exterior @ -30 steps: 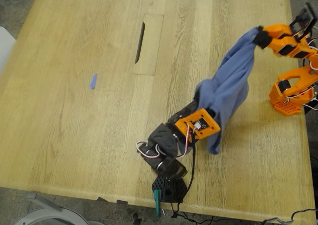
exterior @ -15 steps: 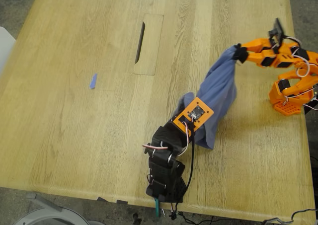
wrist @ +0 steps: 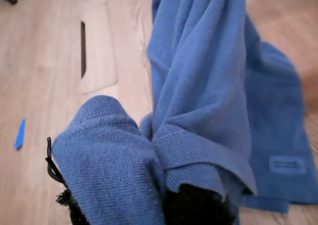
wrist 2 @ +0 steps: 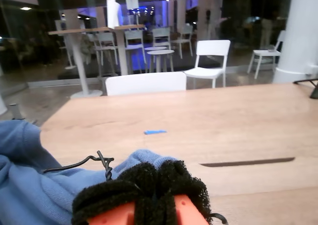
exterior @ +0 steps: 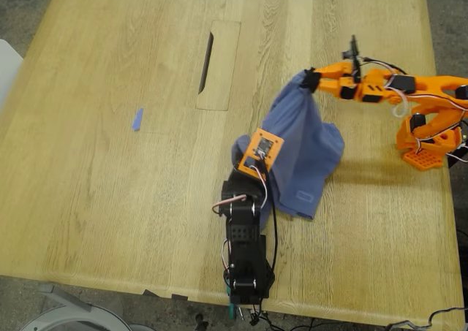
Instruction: Fold a T-shirt
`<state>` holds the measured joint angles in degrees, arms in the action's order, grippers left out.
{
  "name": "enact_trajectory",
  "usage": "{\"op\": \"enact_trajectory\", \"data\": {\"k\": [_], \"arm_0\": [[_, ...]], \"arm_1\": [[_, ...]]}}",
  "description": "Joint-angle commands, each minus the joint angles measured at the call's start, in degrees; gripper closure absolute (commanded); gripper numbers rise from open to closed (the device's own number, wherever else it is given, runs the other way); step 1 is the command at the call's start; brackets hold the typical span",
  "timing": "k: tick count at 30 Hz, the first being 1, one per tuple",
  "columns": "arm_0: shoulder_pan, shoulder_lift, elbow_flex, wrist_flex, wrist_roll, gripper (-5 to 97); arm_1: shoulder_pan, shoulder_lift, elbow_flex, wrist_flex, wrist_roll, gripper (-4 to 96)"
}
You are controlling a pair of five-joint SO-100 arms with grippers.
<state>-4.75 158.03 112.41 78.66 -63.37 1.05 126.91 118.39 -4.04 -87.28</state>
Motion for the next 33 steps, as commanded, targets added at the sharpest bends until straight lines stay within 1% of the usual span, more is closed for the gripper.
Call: {"op": "enact_trajectory", "data": {"k": [1, 5, 8, 14, 19, 24, 28, 33], "arm_0": [[-4.2, 0.4, 4.9, -7.7, 0.2, 92], [-8.1, -0.4, 12.7, -16.9, 0.2, 92], [-10.0, -3.2, 17.2, -25.1, 0.0, 92], [-14.2, -13.5, 17.3, -40.7, -0.1, 92], [-17.9, -18.5, 16.1, -45.5, -0.1, 92], [-22.4, -25.0, 16.1, -56.2, -0.3, 92], [-25.1, -32.1, 13.0, -64.2, -0.6, 92], [-27.3, -41.4, 7.5, -72.5, -0.8, 92]], "arm_1": [[2.4, -2.9, -0.6, -4.2, 0.4, 91.2], [4.8, -10.5, -2.6, -10.1, 0.4, 91.2], [6.6, -19.3, -8.0, -14.9, 0.3, 91.2], [7.7, -37.3, -21.2, -20.7, 0.1, 91.2], [7.9, -48.7, -32.3, -20.7, 0.2, 91.2], [11.1, -57.8, -42.4, -20.7, -0.6, 91.2], [14.6, -67.0, -56.3, -18.3, -1.3, 91.2], [17.8, -79.1, -74.6, -14.5, -1.1, 91.2]]}}
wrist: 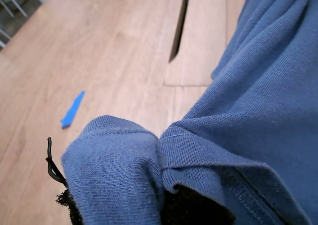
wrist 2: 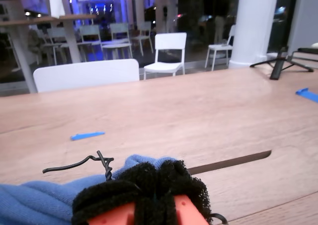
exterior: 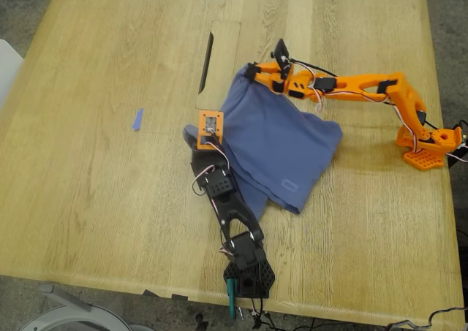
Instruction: Fold a T-shirt
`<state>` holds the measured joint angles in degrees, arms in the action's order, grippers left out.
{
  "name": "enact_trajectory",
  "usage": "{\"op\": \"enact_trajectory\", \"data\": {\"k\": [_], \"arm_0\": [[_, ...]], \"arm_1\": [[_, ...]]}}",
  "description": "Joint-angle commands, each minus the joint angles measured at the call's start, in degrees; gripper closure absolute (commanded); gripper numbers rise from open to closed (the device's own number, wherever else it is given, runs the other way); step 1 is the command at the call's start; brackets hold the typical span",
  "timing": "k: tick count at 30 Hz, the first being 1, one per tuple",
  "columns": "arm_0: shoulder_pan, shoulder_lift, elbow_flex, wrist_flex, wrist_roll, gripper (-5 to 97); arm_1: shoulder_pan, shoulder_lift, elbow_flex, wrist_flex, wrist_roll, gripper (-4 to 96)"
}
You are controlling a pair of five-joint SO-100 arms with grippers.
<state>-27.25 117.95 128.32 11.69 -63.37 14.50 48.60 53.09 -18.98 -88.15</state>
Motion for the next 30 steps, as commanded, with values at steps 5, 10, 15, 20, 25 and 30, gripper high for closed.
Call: {"op": "enact_trajectory", "data": {"k": [5, 10, 15, 20, 25, 30], "arm_0": [[-4.9, -10.4, -14.8, -13.2, -0.6, 92], [-5.8, -17.8, -17.1, -20.9, -0.7, 92], [-6.0, -23.4, -18.5, -30.5, -0.7, 92], [-7.3, -25.5, -18.3, -41.7, -0.6, 92], [-9.1, -26.5, -18.9, -51.4, -1.3, 92], [-10.3, -26.5, -18.7, -57.8, -3.5, 92]], "arm_1": [[6.1, -6.3, -14.0, -1.5, -0.1, 91.2], [8.3, -7.9, -13.0, -5.4, -0.3, 91.2], [11.3, -10.5, -16.3, -5.9, -0.5, 91.2], [13.3, -11.3, -18.8, -5.8, -0.7, 91.2], [14.1, -12.0, -21.4, -6.9, -0.8, 91.2], [13.5, -12.0, -23.8, -8.7, -1.1, 91.2]]}}
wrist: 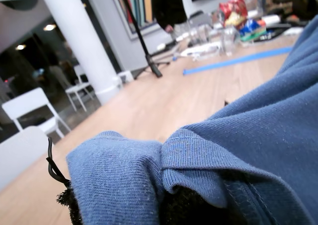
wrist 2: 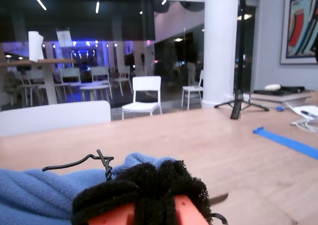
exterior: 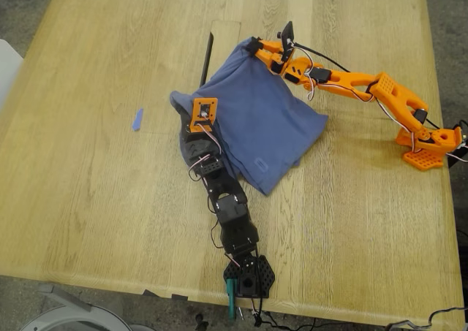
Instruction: Fold a T-shirt
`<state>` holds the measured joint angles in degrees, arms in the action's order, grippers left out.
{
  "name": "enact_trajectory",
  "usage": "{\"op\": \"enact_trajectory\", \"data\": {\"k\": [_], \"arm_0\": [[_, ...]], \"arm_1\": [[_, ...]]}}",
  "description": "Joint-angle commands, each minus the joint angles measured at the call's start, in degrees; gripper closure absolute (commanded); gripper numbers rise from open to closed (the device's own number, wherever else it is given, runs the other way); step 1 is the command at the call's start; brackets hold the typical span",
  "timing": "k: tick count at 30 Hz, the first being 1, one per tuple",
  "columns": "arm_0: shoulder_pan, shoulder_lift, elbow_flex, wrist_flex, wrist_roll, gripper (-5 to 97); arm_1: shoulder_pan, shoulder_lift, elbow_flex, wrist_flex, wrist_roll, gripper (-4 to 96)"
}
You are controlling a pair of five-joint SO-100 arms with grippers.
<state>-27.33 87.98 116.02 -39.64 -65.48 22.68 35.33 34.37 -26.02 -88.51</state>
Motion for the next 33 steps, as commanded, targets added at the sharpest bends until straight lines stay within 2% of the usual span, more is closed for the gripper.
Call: {"op": "enact_trajectory", "data": {"k": [1, 15, 20, 24, 33], "arm_0": [[-10.2, 3.7, -6.2, -7.4, -1.8, 92], [-6.0, 10.9, -8.6, -2.3, -2.5, 92], [-5.6, 10.4, -9.9, -1.2, -5.4, 92], [-5.1, 11.9, -10.6, 5.1, -6.2, 92], [-1.9, 21.3, -9.9, 28.5, -12.2, 92]], "arm_1": [[5.2, 1.3, -5.8, -1.8, -0.7, 91.2], [5.4, 1.0, -24.1, 17.0, -0.2, 91.2], [4.7, -0.2, -29.4, 24.3, 0.1, 91.2], [4.5, -0.3, -33.6, 31.6, 0.2, 91.2], [4.0, 1.1, -42.3, 54.0, 1.0, 91.2]]}}
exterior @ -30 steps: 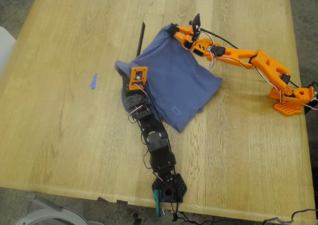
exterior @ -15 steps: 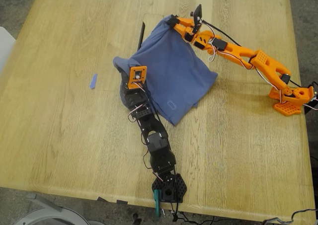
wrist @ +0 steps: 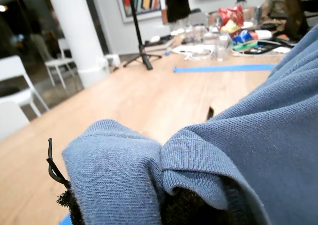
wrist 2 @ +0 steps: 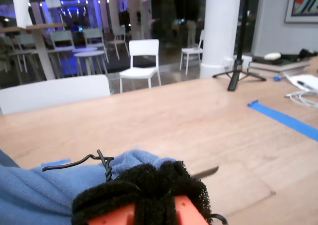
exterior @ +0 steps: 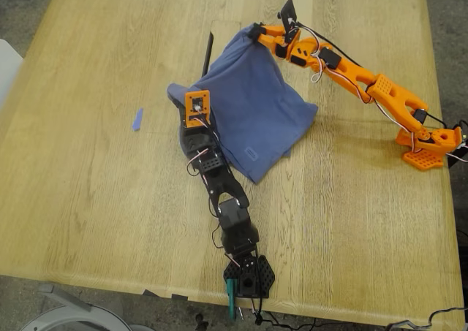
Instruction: Fold a T-shirt
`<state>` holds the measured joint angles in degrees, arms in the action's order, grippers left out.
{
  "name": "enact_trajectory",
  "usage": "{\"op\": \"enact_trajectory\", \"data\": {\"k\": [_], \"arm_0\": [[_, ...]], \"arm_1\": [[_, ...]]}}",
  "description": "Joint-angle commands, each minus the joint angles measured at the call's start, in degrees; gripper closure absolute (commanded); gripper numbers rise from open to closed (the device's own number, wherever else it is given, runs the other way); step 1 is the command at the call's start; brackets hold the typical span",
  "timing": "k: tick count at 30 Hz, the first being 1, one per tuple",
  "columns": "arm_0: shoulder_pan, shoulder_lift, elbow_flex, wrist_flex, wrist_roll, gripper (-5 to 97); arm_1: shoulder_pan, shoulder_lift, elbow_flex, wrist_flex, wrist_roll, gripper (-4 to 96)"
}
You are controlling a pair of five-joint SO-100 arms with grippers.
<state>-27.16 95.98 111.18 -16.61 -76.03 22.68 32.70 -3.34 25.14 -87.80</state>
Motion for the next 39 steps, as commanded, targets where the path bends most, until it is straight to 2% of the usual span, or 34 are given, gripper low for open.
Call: {"op": "enact_trajectory", "data": {"k": [1, 9, 20, 25, 39], "arm_0": [[-1.6, 15.0, -4.5, 8.8, -2.4, 92], [2.4, 29.1, 2.3, 35.9, -7.0, 92], [6.7, 41.7, 9.5, 57.0, -8.9, 92], [9.2, 44.9, 12.1, 63.6, -9.6, 92], [18.9, 48.3, 17.4, 64.5, -10.1, 92]], "arm_1": [[3.8, 4.4, -4.6, 4.9, 0.4, 91.2], [2.3, 8.8, -4.6, 25.8, 0.8, 91.3], [-0.4, 15.8, -4.6, 54.1, 0.8, 91.3], [-1.8, 17.4, -4.6, 63.2, 1.2, 91.3], [-6.1, 17.6, -4.6, 71.5, 2.1, 91.3]]}}
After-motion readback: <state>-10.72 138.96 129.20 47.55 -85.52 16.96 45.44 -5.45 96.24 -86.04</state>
